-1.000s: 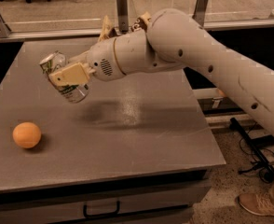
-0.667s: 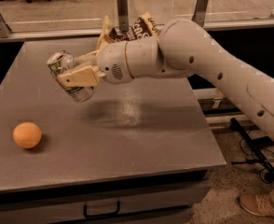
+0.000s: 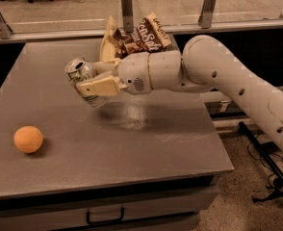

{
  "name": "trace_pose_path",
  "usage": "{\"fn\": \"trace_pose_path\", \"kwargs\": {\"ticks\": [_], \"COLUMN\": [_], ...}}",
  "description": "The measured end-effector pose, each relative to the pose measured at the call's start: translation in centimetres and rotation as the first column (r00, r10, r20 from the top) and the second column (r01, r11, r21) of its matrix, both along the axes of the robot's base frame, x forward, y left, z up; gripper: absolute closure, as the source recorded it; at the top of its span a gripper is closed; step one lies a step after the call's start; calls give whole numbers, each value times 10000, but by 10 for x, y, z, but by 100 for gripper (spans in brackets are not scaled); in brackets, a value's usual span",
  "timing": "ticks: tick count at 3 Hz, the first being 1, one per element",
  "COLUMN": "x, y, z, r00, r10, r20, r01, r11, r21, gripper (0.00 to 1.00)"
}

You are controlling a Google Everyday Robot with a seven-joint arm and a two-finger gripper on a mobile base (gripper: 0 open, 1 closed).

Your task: Place 7up can upright

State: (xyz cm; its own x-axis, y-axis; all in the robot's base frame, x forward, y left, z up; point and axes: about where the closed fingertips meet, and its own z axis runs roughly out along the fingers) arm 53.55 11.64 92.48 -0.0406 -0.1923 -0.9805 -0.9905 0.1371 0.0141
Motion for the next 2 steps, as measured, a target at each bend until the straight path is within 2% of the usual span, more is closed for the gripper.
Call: {"fn": "trace_pose_path", "kwargs": {"ticks": [2], "x": [-6], "y": [-21], "z": [-4], "r00": [9997], "r10": [-155], "r20": [173], "r01": [133], "r11": [9926], "r21": [1210], "gripper": [36]}}
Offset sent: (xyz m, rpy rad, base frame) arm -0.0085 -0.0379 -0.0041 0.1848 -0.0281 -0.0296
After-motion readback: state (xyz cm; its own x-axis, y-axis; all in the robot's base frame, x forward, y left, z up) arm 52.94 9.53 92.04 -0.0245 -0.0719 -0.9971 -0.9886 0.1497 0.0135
